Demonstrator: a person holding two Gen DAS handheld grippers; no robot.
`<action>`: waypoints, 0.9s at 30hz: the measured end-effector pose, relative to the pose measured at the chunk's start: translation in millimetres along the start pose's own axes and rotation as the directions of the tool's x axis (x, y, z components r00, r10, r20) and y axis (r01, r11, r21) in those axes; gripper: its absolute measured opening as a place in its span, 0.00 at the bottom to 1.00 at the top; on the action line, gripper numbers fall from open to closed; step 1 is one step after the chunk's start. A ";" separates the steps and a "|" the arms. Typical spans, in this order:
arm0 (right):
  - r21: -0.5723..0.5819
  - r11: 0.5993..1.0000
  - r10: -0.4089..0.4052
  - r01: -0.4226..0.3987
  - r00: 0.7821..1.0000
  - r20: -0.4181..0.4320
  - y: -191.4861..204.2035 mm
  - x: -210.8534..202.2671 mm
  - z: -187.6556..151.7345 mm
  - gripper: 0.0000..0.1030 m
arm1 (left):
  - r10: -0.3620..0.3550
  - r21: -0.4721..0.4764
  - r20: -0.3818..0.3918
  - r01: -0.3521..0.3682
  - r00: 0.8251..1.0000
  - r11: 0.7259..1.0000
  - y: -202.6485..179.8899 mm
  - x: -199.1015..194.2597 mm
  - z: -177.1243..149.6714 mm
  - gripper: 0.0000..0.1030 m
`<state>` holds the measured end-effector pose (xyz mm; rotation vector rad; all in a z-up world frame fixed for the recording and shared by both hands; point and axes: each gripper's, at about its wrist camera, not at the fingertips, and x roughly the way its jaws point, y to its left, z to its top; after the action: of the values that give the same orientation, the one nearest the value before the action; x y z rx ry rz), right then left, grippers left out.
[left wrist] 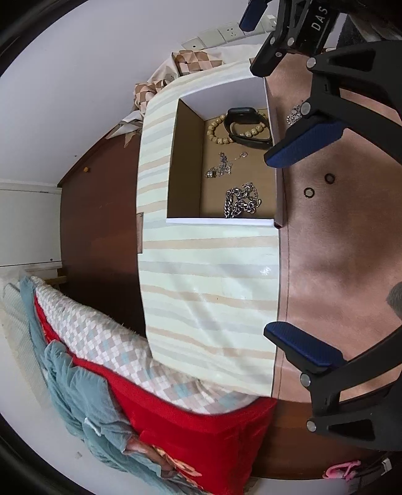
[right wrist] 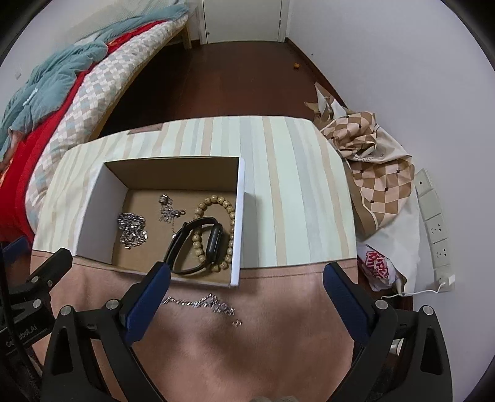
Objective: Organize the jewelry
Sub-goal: 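Withdraw both tools from the box toward the black rings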
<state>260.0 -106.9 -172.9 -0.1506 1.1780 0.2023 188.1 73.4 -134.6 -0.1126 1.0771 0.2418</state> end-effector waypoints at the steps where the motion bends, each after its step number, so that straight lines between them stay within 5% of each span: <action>1: 0.001 1.000 -0.002 0.002 1.000 0.013 0.2 -6.6 -2.5 0.97 | 0.002 0.000 0.009 -0.002 1.000 1.000 -0.2 -3.9 -1.1 0.98; 20: 0.018 1.000 0.003 -0.007 0.978 0.206 -0.8 -123.9 -38.8 0.97 | -0.011 -0.023 0.167 0.015 0.986 1.000 0.3 -102.0 -29.8 0.98; 27: 0.033 0.998 0.041 -0.049 0.976 0.213 -5.3 -121.0 -52.4 0.97 | 0.045 -0.059 0.194 -0.034 0.980 0.998 3.8 -90.0 -38.5 0.99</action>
<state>169.6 -133.2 -80.3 -0.0665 0.9727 0.2300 113.6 56.4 -73.3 -0.1148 0.8779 0.3120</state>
